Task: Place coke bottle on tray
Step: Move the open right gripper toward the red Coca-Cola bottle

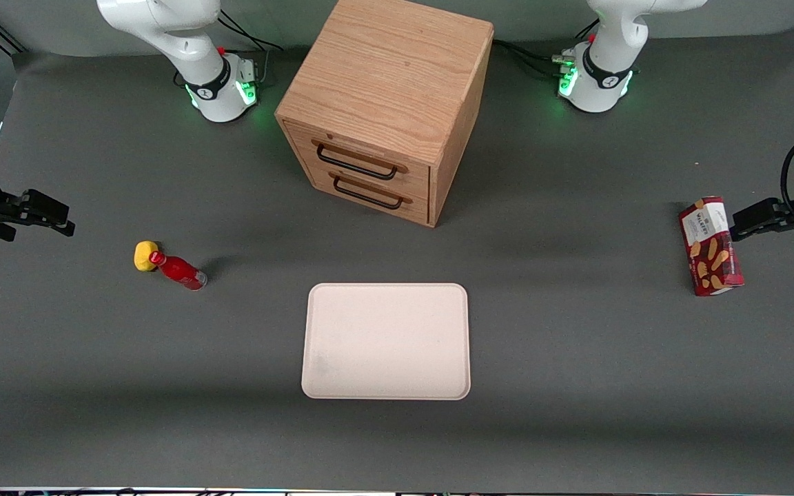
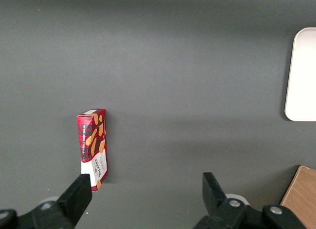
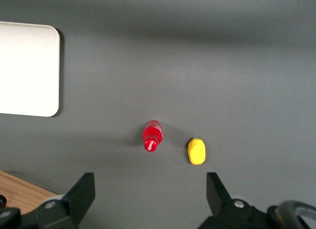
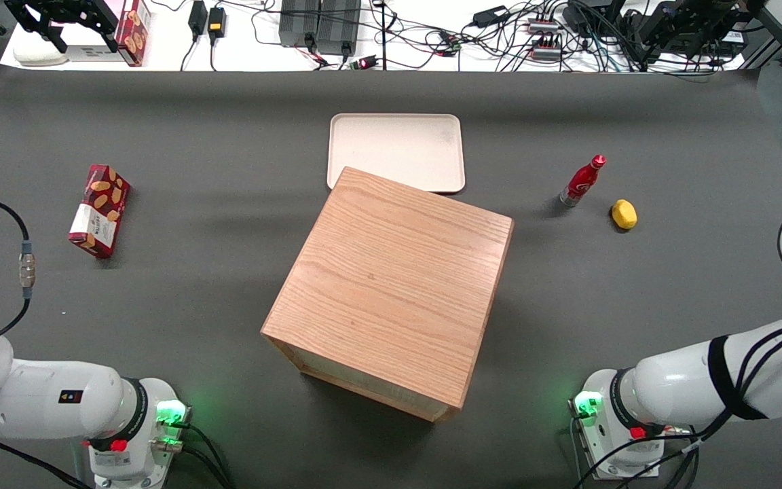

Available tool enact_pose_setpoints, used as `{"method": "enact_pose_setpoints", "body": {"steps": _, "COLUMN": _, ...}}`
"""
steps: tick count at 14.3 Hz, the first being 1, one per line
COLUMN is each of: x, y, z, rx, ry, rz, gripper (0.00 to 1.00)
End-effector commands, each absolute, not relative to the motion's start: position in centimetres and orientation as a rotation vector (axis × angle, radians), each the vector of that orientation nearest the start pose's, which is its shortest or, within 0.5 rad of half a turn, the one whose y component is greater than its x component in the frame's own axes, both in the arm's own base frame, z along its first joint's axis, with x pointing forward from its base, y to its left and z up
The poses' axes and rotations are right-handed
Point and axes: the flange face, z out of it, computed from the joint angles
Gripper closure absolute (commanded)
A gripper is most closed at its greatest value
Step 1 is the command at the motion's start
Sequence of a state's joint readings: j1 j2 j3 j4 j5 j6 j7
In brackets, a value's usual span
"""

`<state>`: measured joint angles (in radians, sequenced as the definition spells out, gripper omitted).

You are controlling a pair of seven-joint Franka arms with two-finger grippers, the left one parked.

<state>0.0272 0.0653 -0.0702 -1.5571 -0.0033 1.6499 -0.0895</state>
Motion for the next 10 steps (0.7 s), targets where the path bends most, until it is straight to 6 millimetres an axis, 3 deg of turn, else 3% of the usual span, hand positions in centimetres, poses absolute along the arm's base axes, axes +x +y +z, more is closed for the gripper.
{"method": "enact_pose_setpoints", "body": {"steps": 1, "x": 58.3, "y": -2.3, "z": 60.6, "rx": -3.159, "ry": -0.048, "rz": -0.047, "gripper": 0.0}}
{"method": "enact_pose_setpoints", "body": {"steps": 8, "x": 58.1, "y": -2.0, "z": 60.7, "rx": -3.159, "ry": -0.062, "rz": -0.047, "gripper": 0.0}}
{"method": "enact_pose_setpoints", "body": {"steps": 10, "x": 56.9, "y": -1.0, "z": 61.2, "rx": -3.156, "ry": -0.08, "rz": -0.009, "gripper": 0.0}}
